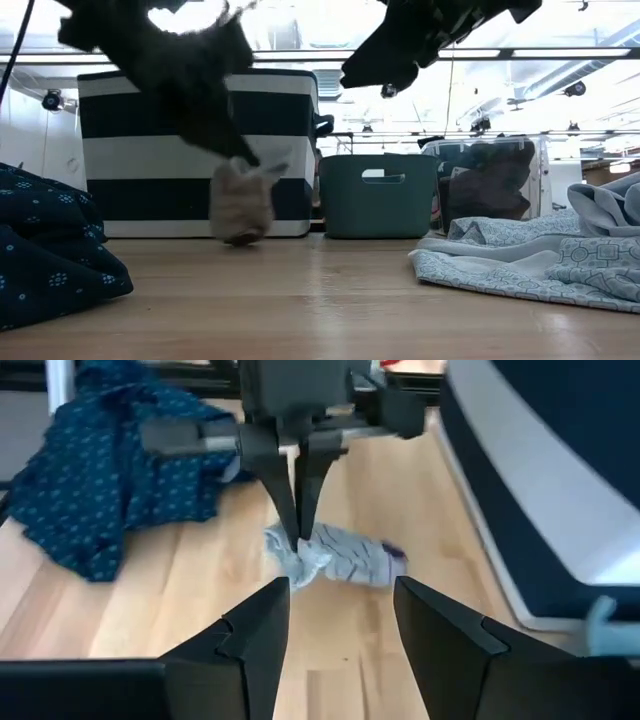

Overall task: Pick & Place Cloths
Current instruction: Put the gray and white sock into the green bin

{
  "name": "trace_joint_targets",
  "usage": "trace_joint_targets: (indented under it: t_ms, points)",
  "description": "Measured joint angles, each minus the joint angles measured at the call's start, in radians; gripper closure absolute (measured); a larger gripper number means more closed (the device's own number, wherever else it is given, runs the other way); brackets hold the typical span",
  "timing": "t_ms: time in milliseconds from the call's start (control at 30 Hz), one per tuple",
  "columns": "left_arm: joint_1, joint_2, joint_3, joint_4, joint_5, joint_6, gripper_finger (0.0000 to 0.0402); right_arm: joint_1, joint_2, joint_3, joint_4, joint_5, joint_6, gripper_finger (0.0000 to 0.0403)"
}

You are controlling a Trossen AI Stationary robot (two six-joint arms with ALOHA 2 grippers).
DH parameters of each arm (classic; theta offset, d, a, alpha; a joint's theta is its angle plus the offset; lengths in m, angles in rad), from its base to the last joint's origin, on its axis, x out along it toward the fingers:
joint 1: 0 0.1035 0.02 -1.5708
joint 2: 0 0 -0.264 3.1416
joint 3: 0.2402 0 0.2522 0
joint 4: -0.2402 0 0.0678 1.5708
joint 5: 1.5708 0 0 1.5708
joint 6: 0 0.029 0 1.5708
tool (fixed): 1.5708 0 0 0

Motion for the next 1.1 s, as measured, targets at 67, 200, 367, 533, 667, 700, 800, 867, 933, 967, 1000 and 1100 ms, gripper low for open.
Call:
trace_joint_targets:
  t_ms: [67,200,367,533,667,700,800,867,933,967,1000,1100]
  points:
    - [-0.027,0.000,0.020,0.027,-0.015,0.046,0.0397,0.001,0.023,0.000,0.027,-0.010,-0.018,0.0223]
    - [-0.081,0.000,0.042,0.092,-0.016,0.126,0.0395,0.001,0.067,0.000,0.076,-0.012,-0.085,0.0211]
    - [-0.127,0.000,0.068,0.106,-0.048,0.192,0.0396,0.011,0.102,0.000,0.125,-0.098,-0.132,0.0191]
    - [-0.158,0.000,0.088,0.107,-0.222,0.244,0.0395,0.020,0.119,0.000,0.202,-0.247,-0.132,0.0168]
    - [-0.174,0.000,0.089,0.110,-0.326,0.253,0.0395,0.022,0.122,0.000,0.220,-0.254,-0.131,0.0148]
    - [-0.176,0.000,0.089,0.115,-0.333,0.259,0.0395,0.022,0.124,0.000,0.224,-0.241,-0.129,0.0144]
    - [-0.177,0.000,0.089,0.158,-0.332,0.279,0.0395,0.023,0.124,0.000,0.250,-0.204,-0.129,0.0131]
    - [-0.178,0.000,0.089,0.175,-0.325,0.280,0.0394,0.023,0.124,0.000,0.254,-0.178,-0.129,0.0124]
    - [-0.182,0.000,0.089,0.175,-0.319,0.281,0.0395,0.023,0.124,0.000,0.254,-0.154,-0.129,0.0118]
    - [-0.182,0.001,0.089,0.177,-0.317,0.281,0.0394,0.022,0.124,0.000,0.254,-0.152,-0.129,0.0115]
    - [-0.182,0.001,0.089,0.186,-0.317,0.281,0.0394,0.023,0.124,0.000,0.259,-0.150,-0.129,0.0112]
    - [-0.182,0.001,0.089,0.217,-0.316,0.290,0.0394,0.023,0.124,0.000,0.275,-0.133,-0.129,0.0107]
